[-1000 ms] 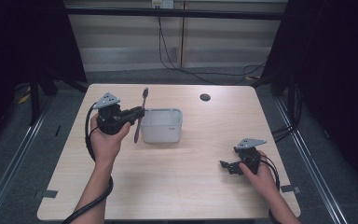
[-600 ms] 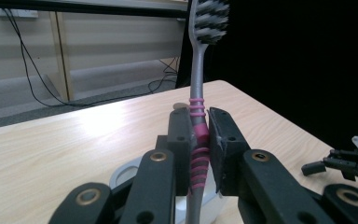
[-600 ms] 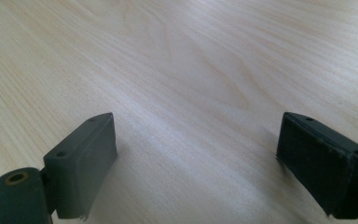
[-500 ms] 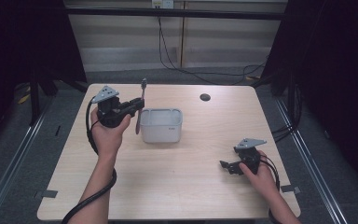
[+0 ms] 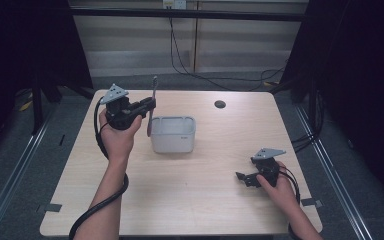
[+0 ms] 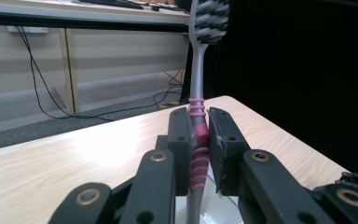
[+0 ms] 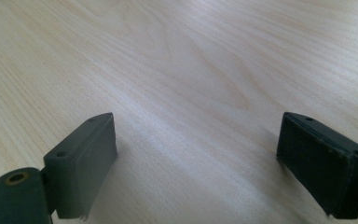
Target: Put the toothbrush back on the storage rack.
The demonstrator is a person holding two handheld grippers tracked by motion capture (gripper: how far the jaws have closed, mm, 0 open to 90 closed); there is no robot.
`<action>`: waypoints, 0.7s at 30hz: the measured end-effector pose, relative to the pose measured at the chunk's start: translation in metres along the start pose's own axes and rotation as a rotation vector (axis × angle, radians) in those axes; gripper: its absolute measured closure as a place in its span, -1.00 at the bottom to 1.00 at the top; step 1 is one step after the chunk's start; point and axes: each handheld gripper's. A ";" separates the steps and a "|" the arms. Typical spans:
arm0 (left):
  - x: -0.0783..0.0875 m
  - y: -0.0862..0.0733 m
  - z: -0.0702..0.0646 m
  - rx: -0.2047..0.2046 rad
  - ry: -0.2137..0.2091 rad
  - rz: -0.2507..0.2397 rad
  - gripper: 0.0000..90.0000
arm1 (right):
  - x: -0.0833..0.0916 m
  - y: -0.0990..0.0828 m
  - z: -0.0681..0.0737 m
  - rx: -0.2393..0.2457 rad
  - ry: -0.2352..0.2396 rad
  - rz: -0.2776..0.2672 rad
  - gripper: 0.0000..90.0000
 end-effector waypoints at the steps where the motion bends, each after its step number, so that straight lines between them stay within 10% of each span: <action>1: -0.001 0.001 0.000 0.002 0.003 -0.002 0.77 | 0.000 0.000 0.000 0.000 0.000 0.000 -0.75; 21: -0.019 0.002 0.004 0.011 0.033 -0.052 0.77 | 0.000 0.001 0.000 -0.002 0.001 0.004 -0.75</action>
Point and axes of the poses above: each handheld gripper's, and its own axes: x roughly backward along the jaws, y roughly out of its top, z roughly to its left, and after that the axes turned 8 degrees about -x, right-handed
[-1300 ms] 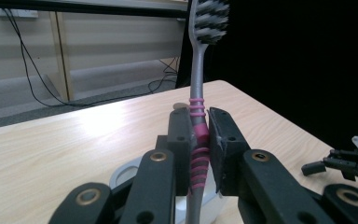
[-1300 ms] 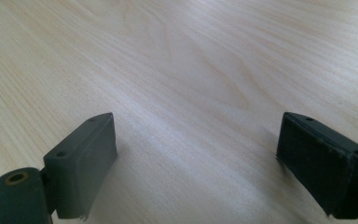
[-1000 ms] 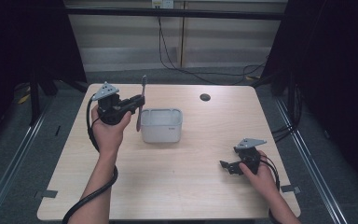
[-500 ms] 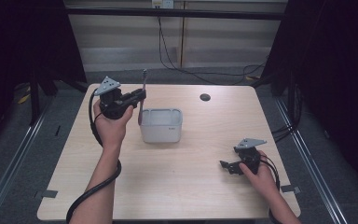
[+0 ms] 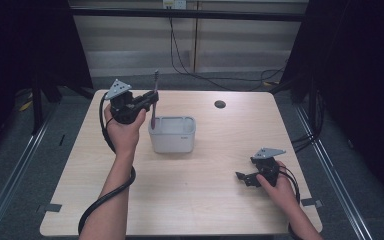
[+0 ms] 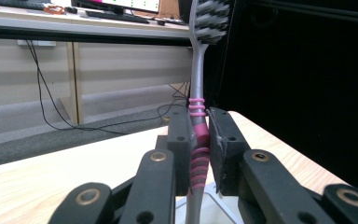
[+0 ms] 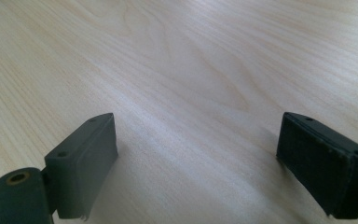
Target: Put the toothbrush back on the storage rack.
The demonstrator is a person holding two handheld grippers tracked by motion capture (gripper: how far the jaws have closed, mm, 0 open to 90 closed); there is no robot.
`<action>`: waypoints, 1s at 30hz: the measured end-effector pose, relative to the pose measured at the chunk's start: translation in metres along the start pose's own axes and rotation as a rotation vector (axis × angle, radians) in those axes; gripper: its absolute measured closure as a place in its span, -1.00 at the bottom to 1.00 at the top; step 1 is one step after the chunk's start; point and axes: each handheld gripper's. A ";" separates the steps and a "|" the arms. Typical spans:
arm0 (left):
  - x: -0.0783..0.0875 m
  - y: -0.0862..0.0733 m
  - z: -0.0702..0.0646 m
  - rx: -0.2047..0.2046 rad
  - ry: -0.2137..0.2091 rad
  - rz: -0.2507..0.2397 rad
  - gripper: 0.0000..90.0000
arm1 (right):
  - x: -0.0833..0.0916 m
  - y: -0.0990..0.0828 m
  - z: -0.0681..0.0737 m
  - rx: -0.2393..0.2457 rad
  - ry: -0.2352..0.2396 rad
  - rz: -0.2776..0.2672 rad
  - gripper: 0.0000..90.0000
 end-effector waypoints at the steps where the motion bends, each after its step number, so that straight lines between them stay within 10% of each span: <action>1: -0.001 -0.001 0.000 -0.007 0.006 0.003 0.77 | 0.000 0.000 0.000 0.000 0.000 0.000 -0.74; 30: -0.014 -0.033 0.005 0.005 0.041 -0.001 0.77 | 0.000 0.000 0.000 0.001 0.003 0.000 -0.75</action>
Point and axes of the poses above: each handheld gripper's, and its own axes: x roughly backward along the jaws, y roughly out of its top, z roughly to its left, and after that the axes turned 8 degrees about -x, right-handed
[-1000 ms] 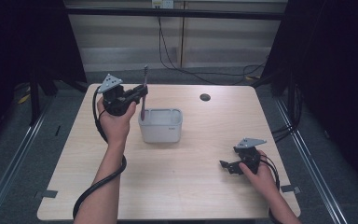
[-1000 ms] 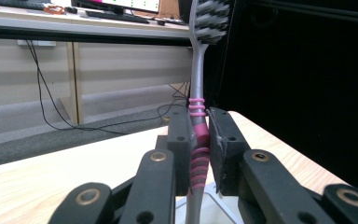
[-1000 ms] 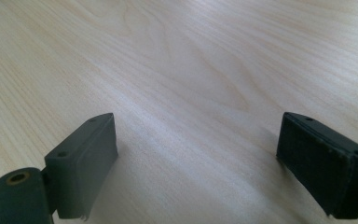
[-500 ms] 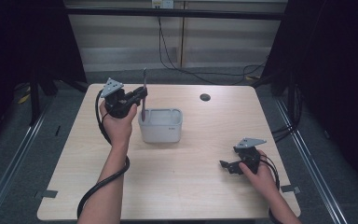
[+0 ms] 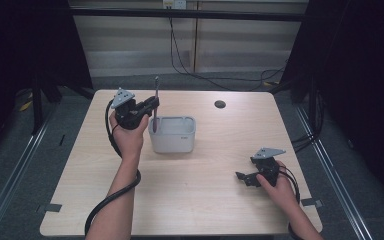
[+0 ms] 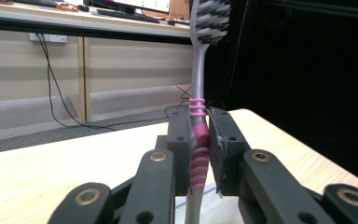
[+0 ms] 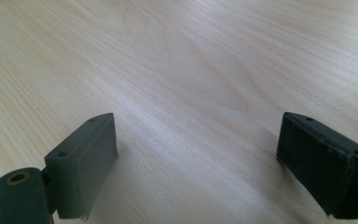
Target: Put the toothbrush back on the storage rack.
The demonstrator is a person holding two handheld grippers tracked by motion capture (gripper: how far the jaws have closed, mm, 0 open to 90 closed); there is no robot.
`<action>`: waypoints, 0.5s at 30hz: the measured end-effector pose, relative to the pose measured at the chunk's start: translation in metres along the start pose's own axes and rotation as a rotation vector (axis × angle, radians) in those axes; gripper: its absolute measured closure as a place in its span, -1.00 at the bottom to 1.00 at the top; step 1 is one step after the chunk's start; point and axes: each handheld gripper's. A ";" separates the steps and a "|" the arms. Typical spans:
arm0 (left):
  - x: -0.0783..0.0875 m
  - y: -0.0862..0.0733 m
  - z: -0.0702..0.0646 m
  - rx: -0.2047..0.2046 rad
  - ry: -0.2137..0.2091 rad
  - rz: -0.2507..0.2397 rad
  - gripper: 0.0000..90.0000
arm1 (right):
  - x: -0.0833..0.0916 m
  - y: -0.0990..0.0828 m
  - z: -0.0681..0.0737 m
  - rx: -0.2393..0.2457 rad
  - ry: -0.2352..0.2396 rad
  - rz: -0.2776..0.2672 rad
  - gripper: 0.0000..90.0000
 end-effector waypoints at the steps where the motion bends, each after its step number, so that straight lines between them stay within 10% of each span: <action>1: 0.000 -0.001 0.000 -0.002 -0.001 0.002 0.77 | 0.000 0.000 0.000 0.000 0.000 0.000 -0.75; 15: -0.001 -0.016 -0.001 0.002 0.004 0.026 0.76 | 0.000 0.000 0.000 0.000 0.000 0.000 -0.75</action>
Point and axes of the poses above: each handheld gripper's, and its own axes: x roughly backward along the jaws, y roughly out of its top, z roughly to its left, and after that the axes turned 8 degrees about -x, right-handed
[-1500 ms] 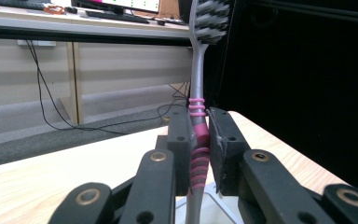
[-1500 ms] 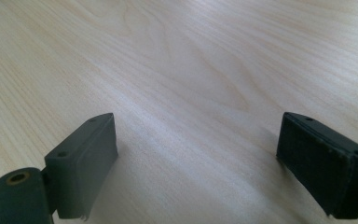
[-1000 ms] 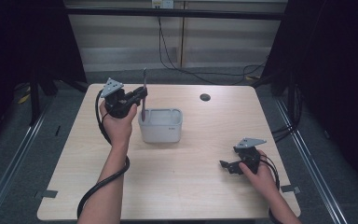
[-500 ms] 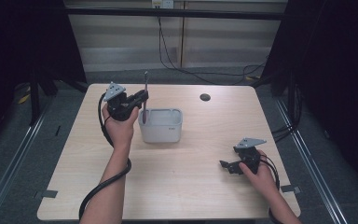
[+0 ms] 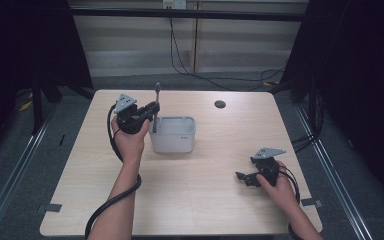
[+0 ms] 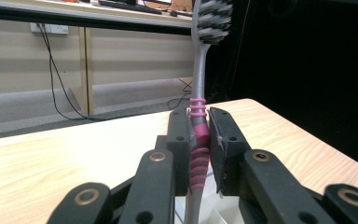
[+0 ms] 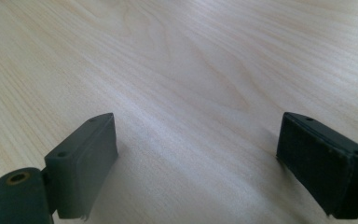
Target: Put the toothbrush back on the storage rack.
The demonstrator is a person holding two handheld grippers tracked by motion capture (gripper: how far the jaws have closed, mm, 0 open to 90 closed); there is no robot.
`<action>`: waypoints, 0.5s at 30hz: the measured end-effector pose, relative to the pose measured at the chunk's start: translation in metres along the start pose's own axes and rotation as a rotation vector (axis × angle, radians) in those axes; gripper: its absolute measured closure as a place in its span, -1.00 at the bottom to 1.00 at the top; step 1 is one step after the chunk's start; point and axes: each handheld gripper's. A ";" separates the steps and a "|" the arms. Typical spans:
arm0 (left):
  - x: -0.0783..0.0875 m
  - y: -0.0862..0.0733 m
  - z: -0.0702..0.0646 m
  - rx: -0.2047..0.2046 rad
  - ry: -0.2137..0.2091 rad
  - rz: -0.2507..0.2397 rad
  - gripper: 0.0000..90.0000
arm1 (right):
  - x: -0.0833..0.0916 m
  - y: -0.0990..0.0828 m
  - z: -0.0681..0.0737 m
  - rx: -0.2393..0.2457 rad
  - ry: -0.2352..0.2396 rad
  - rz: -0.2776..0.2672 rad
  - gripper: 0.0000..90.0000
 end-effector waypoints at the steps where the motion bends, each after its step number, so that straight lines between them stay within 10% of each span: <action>1: 0.000 -0.001 0.000 0.002 0.001 0.001 0.76 | 0.000 0.000 0.000 0.000 0.000 0.000 -0.74; 15: 0.002 -0.013 0.001 0.020 0.012 0.009 0.76 | 0.000 0.000 0.000 0.000 0.000 0.000 -0.74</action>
Point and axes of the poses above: each handheld gripper's, and its own axes: x roughly backward along the jaws, y roughly out of its top, z roughly to its left, and after that the axes turned 8 degrees about -x, right-handed
